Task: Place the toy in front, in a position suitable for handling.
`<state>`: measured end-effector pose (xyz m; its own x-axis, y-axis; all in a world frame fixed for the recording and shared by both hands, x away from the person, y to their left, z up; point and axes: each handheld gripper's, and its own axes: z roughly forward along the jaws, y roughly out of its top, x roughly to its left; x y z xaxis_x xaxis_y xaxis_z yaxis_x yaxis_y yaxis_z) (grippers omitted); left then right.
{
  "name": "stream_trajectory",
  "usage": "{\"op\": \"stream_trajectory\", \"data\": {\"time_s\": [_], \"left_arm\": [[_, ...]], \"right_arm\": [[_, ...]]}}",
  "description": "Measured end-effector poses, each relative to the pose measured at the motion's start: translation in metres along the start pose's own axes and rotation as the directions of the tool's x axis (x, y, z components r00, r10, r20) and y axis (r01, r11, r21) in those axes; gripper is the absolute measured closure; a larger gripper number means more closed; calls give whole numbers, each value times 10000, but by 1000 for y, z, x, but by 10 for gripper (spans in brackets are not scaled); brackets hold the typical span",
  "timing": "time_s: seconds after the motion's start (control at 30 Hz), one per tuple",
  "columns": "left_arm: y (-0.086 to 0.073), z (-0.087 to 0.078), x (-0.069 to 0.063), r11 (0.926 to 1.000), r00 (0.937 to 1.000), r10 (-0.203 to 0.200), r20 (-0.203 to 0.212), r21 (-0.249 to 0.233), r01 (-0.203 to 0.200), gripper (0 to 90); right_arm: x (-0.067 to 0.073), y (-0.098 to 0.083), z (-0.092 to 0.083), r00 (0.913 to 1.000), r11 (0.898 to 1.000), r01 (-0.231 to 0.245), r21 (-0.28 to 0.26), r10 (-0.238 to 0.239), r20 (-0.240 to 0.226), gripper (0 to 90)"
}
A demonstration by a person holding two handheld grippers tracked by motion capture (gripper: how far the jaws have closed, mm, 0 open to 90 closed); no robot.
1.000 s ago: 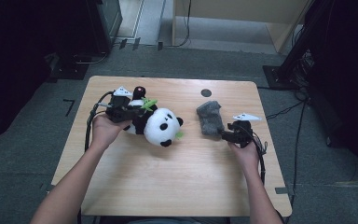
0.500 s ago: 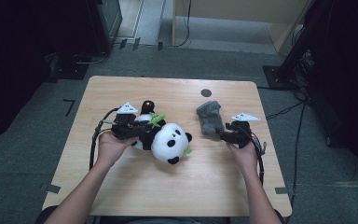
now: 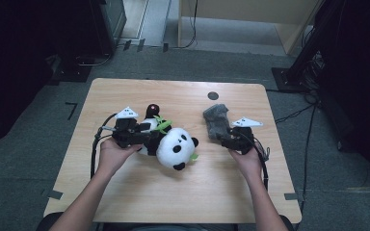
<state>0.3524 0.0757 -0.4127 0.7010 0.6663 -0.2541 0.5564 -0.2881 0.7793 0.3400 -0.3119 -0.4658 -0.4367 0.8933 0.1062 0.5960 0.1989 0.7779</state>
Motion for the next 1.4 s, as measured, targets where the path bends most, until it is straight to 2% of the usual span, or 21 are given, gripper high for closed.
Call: {"op": "stream_trajectory", "data": {"time_s": [0.17,0.3,0.47,0.5,0.67,0.77,0.8,0.83,0.9,0.93,0.97,1.0,1.03,1.07,1.1,1.17,1.23,1.27,1.33,1.37,1.4], "left_arm": [[-3,-13,-4,9995,9985,318,-452,12,-318,459],[-17,-25,-9,9988,9954,468,-840,-111,-479,487],[-27,-33,-13,9980,9926,595,-1062,-126,-612,506],[-30,-38,-15,9975,9898,673,-1254,-119,-694,504],[-32,-51,-17,9978,9898,484,-1337,-388,-541,478],[-42,-58,-18,9984,9860,445,-1608,-268,-495,500],[-42,-58,-18,9984,9860,445,-1608,-268,-495,566],[-47,-59,-18,9994,9874,194,-1574,-239,-235,640],[-50,-58,-17,9996,9854,168,-1691,-200,-205,648],[-53,-56,-16,9995,9838,274,-1772,-106,-298,682],[-57,-51,-12,9993,9795,335,-1985,216,-298,684],[-57,-51,-12,9993,9795,335,-1985,216,-298,685],[-62,-47,-7,9997,9805,58,-1965,262,-7,691],[-62,-47,-7,9997,9805,58,-1965,262,-7,690],[-68,-42,-1,9995,9831,-194,-1823,225,239,679],[-73,-36,4,9991,9829,-272,-1820,258,324,652],[-75,-35,6,9991,9836,-318,-1776,209,361,644],[-75,-32,8,9990,9850,-442,-1667,-126,427,637],[-75,-31,9,9991,9853,-398,-1661,-195,370,627],[-76,-28,10,9998,9822,-177,-1870,-106,160,629],[-76,-26,12,9998,9812,-199,-1918,10,205,630]], "right_arm": [[2,1,-1,9999,10000,1,-40,-1,-109,457],[5,1,-1,9997,9999,-1,-165,-3,-245,457],[13,3,1,9989,9996,190,-202,-199,-430,477],[14,4,2,9985,9995,245,-186,-253,-480,483],[20,7,5,9963,9990,418,-177,-429,-739,515],[24,9,8,9948,9981,530,-303,-554,-858,544],[25,9,10,9945,9981,548,-287,-572,-877,552],[26,10,11,9942,9982,559,-222,-577,-910,566],[27,11,13,9934,9983,567,-140,-578,-994,570],[29,12,16,9919,9981,613,-114,-622,-1106,601],[29,13,17,9913,9979,643,-108,-651,-1147,614],[29,13,17,9913,9979,643,-108,-651,-1147,614],[32,12,20,9896,9977,654,-152,-668,-1272,638],[33,12,22,9886,9975,687,-176,-704,-1329,641],[34,12,24,9878,9973,696,-239,-722,-1380,647],[37,11,28,9854,9967,728,-361,-775,-1514,656],[40,10,32,9801,9918,1153,-558,-1228,-1558,665],[42,10,34,9775,9892,1323,-630,-1408,-1573,669],[46,10,38,9749,9893,1346,-568,-1424,-1709,669],[48,10,39,9725,9890,1380,-525,-1453,-1818,670],[50,10,40,9702,9891,1389,-488,-1458,-1935,671]]}}
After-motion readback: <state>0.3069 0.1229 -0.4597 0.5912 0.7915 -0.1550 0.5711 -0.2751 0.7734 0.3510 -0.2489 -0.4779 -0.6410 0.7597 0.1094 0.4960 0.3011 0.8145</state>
